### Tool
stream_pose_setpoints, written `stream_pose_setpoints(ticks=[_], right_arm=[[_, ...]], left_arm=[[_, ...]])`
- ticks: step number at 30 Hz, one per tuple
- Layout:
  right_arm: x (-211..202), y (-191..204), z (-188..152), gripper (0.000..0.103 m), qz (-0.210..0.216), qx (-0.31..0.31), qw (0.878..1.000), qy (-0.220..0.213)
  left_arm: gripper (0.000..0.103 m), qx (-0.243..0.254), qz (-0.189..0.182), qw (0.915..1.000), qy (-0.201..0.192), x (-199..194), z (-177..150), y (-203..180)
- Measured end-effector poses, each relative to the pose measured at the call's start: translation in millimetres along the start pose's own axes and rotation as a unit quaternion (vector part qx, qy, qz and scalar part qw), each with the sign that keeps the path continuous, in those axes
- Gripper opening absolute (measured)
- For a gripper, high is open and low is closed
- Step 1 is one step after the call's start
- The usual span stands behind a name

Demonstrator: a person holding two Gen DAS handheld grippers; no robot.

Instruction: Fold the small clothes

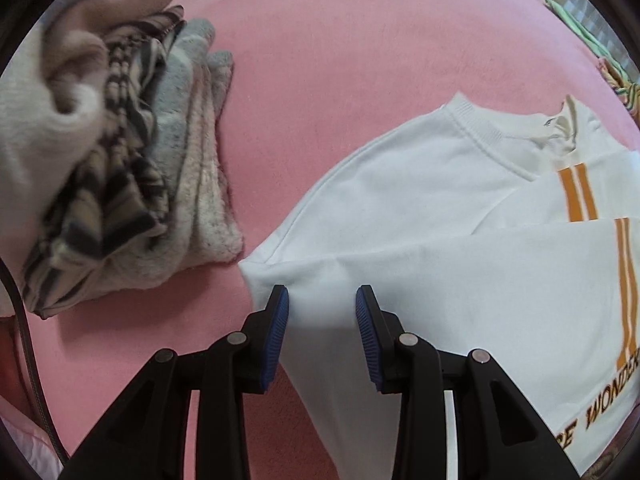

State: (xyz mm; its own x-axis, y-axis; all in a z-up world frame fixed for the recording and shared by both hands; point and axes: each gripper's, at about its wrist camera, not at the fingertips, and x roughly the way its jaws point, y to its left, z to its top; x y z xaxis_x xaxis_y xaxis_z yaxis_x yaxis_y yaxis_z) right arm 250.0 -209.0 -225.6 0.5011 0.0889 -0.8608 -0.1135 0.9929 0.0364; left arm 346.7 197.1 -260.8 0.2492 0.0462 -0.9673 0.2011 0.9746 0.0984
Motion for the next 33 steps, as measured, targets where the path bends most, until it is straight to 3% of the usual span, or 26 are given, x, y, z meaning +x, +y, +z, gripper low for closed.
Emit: stream_pose_setpoints(ticks=[1, 2, 3, 5, 11, 16, 22, 33], right_arm=[[0.0, 0.2, 0.1, 0.011, 0.000, -0.001, 1.000, -0.001], [0.0, 0.2, 0.1, 0.011, 0.000, -0.002, 1.000, -0.001], [0.0, 0.0, 0.0, 0.011, -0.001, -0.002, 1.000, -0.001], [-0.4, -0.5, -0.1, 0.011, 0.000, -0.002, 1.000, -0.002], [-7.1, 4.1, 2.5, 0.011, 0.005, -0.014, 1.000, -0.015], [-8.4, 3.0, 3.1, 0.011, 0.005, -0.014, 1.000, -0.016], [-11.4, -0.3, 3.2, 0.008, 0.004, -0.011, 1.000, -0.025], [-20.1, 15.4, 36.8, 0.006, 0.001, -0.044, 0.994, -0.097]], left_arm=[[0.025, -0.004, 0.002, 1.0000, -0.004, 2.9, 0.5, -0.2], [0.007, -0.010, 0.009, 0.9999, -0.008, 5.4, 0.6, 1.1], [0.005, -0.017, 0.024, 0.9995, -0.007, 8.8, 0.5, 2.9], [0.002, -0.039, 0.015, 0.9990, -0.017, 9.0, -2.0, 8.0], [0.001, -0.023, 0.010, 0.9955, -0.092, -20.5, -14.0, 19.7], [0.002, 0.017, -0.010, 0.9950, -0.098, -30.0, -13.6, 33.0], [0.002, 0.059, 0.013, 0.9927, -0.104, -31.5, 2.0, 9.7], [0.002, -0.040, 0.040, 0.9866, -0.153, -40.0, -30.8, 26.3]])
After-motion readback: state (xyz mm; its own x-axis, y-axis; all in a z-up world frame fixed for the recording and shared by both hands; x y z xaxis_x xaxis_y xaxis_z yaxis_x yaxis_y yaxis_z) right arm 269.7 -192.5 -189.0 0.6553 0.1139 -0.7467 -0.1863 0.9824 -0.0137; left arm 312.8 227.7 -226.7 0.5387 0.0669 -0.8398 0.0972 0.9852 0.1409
